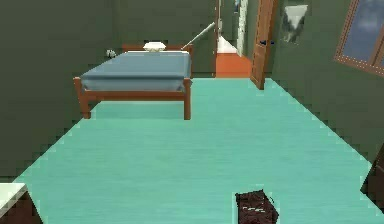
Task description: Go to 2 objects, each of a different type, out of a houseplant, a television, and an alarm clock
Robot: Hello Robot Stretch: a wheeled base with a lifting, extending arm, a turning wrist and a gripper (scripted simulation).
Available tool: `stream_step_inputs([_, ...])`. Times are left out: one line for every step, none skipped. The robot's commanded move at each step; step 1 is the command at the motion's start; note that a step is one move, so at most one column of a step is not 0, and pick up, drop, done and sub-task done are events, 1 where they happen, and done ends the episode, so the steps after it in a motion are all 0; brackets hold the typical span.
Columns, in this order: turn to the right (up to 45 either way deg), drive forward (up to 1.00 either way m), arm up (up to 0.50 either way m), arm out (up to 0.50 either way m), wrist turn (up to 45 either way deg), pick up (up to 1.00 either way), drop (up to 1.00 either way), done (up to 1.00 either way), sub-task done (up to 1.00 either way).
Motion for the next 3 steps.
stream_step_inputs([0.0, 0.1, 0.0, 0.0, 0.0, 0.0, 0.0, 0.0, 0.0])
stream_step_inputs([-45.0, 0.0, 0.0, 0.0, 0.0, 0.0, 0.0, 0.0, 0.0])
stream_step_inputs([-39.0, 0.0, 0.0, 0.0, 0.0, 0.0, 0.0, 0.0, 0.0])
